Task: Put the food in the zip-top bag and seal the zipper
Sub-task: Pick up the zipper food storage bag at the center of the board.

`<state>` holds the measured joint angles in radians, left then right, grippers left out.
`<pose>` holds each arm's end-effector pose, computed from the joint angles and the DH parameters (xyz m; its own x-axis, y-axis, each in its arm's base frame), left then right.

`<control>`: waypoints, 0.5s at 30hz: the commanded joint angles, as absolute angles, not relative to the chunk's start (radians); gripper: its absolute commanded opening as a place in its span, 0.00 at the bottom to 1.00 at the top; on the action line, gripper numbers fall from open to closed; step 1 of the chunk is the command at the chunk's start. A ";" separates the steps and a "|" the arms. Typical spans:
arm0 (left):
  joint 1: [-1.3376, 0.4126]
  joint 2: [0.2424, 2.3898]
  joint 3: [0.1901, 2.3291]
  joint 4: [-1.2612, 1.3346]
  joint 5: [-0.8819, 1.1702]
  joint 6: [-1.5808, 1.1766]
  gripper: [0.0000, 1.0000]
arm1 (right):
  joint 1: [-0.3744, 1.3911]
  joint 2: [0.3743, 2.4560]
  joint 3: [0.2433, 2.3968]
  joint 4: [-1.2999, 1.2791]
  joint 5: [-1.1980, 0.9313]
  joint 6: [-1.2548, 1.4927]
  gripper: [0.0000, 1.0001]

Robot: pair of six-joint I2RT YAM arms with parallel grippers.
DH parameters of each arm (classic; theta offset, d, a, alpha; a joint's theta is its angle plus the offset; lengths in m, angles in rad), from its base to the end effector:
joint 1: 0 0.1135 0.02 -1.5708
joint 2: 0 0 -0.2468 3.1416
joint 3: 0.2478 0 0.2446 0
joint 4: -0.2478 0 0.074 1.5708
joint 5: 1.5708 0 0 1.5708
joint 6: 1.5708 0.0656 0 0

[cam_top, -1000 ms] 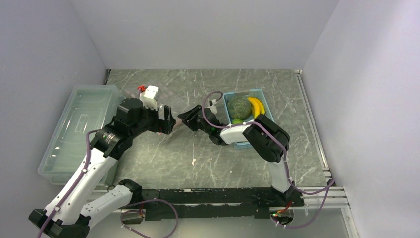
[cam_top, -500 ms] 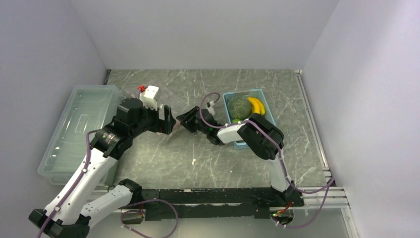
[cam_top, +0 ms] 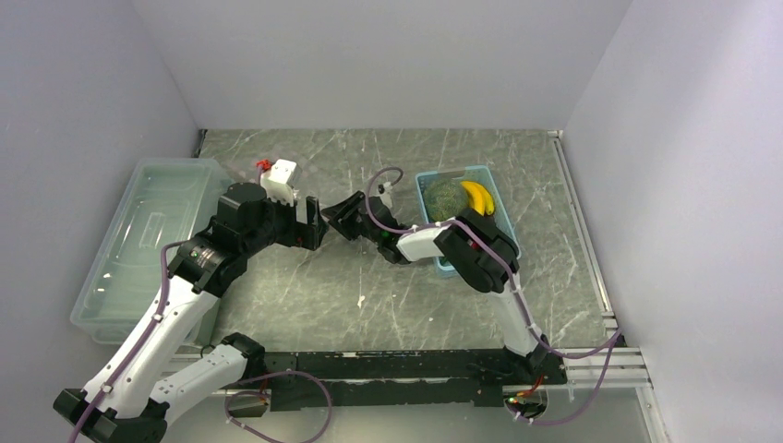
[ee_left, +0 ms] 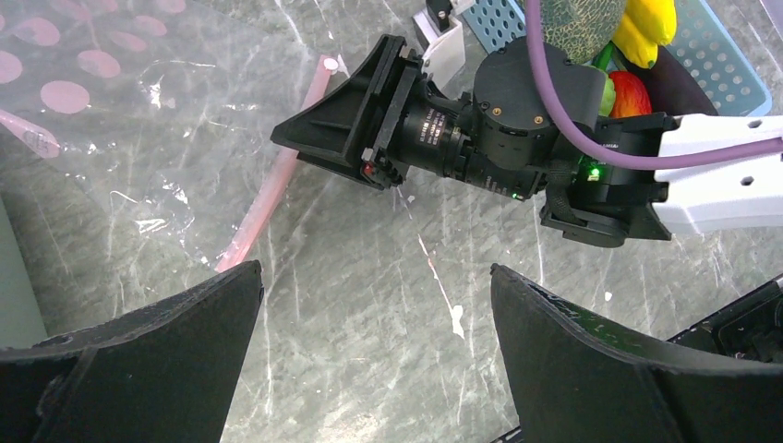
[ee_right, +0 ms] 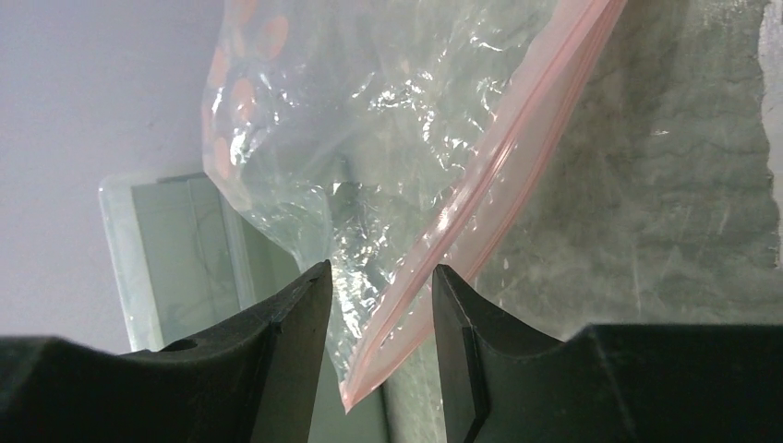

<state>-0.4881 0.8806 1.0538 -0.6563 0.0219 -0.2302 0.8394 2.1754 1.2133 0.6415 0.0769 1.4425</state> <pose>0.1846 -0.0996 0.3389 -0.5103 0.0127 -0.8599 0.3795 0.9006 -0.2120 0.3226 0.3519 0.1124 -0.7146 0.6843 -0.1454 0.1200 0.3248 0.9382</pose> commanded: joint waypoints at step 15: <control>-0.491 0.873 1.055 -0.630 0.035 -0.226 0.99 | 0.835 2.288 1.378 0.677 0.094 1.483 0.44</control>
